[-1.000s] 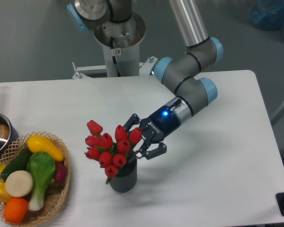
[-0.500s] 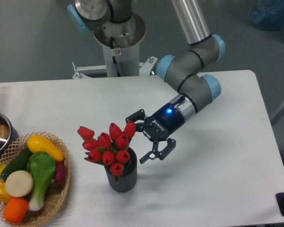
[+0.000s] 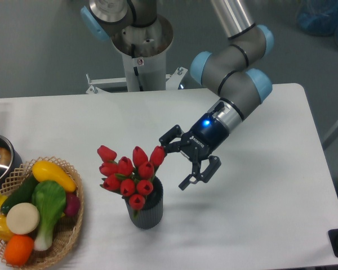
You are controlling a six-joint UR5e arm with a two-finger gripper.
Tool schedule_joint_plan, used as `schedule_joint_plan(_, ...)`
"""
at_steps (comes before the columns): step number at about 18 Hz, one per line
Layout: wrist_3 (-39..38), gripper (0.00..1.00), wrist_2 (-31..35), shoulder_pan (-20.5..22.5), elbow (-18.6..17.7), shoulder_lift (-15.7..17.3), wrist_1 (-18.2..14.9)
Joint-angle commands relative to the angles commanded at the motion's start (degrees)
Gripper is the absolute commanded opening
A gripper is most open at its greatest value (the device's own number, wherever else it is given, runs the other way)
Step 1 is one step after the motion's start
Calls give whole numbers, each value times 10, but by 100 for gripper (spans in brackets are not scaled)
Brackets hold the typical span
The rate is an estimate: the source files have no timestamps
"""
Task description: Insert the flowers into the vase
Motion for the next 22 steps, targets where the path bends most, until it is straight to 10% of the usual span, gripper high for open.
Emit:
schedule_joint_plan(5, -46, 100, 107, 16, 61, 22, -2)
schedule_joint_plan(22, 21, 100, 514, 106, 11, 216, -54)
